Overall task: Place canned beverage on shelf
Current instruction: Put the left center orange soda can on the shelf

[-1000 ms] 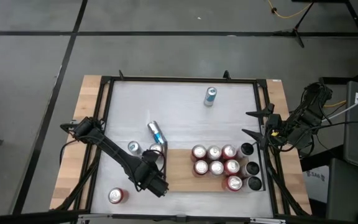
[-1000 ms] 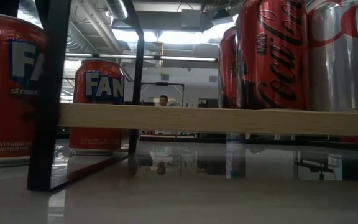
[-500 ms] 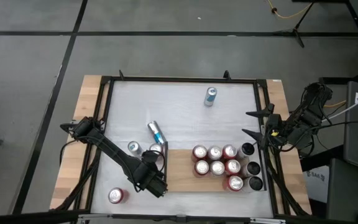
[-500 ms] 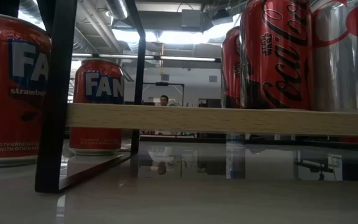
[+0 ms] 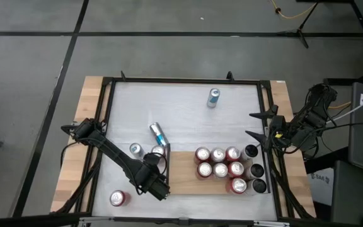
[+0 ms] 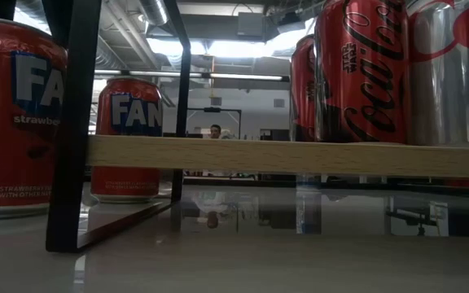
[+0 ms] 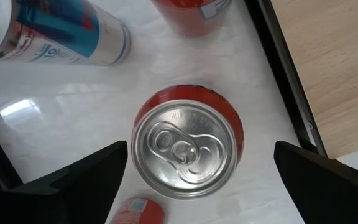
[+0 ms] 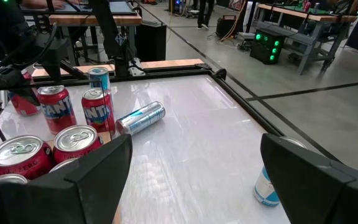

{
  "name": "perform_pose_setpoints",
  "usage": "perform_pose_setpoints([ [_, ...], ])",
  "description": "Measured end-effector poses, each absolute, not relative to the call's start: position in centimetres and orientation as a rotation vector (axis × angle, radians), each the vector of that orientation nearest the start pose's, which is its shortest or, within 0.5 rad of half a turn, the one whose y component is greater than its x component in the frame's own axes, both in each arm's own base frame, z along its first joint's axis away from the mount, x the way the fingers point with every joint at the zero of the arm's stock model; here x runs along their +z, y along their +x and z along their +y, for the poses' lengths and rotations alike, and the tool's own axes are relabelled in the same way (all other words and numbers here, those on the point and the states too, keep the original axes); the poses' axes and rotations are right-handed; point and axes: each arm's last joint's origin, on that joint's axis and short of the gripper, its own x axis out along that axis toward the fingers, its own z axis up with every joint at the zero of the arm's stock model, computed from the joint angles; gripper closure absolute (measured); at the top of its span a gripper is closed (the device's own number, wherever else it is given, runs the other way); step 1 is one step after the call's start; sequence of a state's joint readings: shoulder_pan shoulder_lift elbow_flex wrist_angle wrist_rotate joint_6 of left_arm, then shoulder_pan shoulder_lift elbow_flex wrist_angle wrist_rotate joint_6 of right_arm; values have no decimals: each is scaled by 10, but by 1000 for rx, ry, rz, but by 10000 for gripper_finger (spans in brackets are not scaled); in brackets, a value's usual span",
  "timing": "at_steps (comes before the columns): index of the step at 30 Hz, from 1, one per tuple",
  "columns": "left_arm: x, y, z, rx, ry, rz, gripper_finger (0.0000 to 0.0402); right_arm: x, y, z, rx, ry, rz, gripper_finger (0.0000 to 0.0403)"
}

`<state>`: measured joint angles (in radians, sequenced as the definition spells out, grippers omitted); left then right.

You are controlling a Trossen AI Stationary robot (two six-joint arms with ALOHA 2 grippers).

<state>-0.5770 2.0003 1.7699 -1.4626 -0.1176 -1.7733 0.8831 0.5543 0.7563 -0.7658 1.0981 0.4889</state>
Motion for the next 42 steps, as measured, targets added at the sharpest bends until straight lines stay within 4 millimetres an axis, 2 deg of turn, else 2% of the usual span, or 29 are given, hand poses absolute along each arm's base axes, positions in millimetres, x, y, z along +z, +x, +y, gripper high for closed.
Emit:
perform_pose_setpoints([
  [7,256,305,-199,1047,-746,1272,1,307,78,55,-275,11,247,56],
  [14,273,293,-196,1027,-730,1254,1,307,78,55,-275,11,247,56],
  [23,278,293,-198,992,-747,1213,2,307,78,55,-276,13,246,56],
  [37,250,286,-192,904,-842,1176,2,307,78,55,-276,12,246,56],
  [42,232,280,-186,923,-850,1178,2,307,78,55,-275,12,247,56],
])
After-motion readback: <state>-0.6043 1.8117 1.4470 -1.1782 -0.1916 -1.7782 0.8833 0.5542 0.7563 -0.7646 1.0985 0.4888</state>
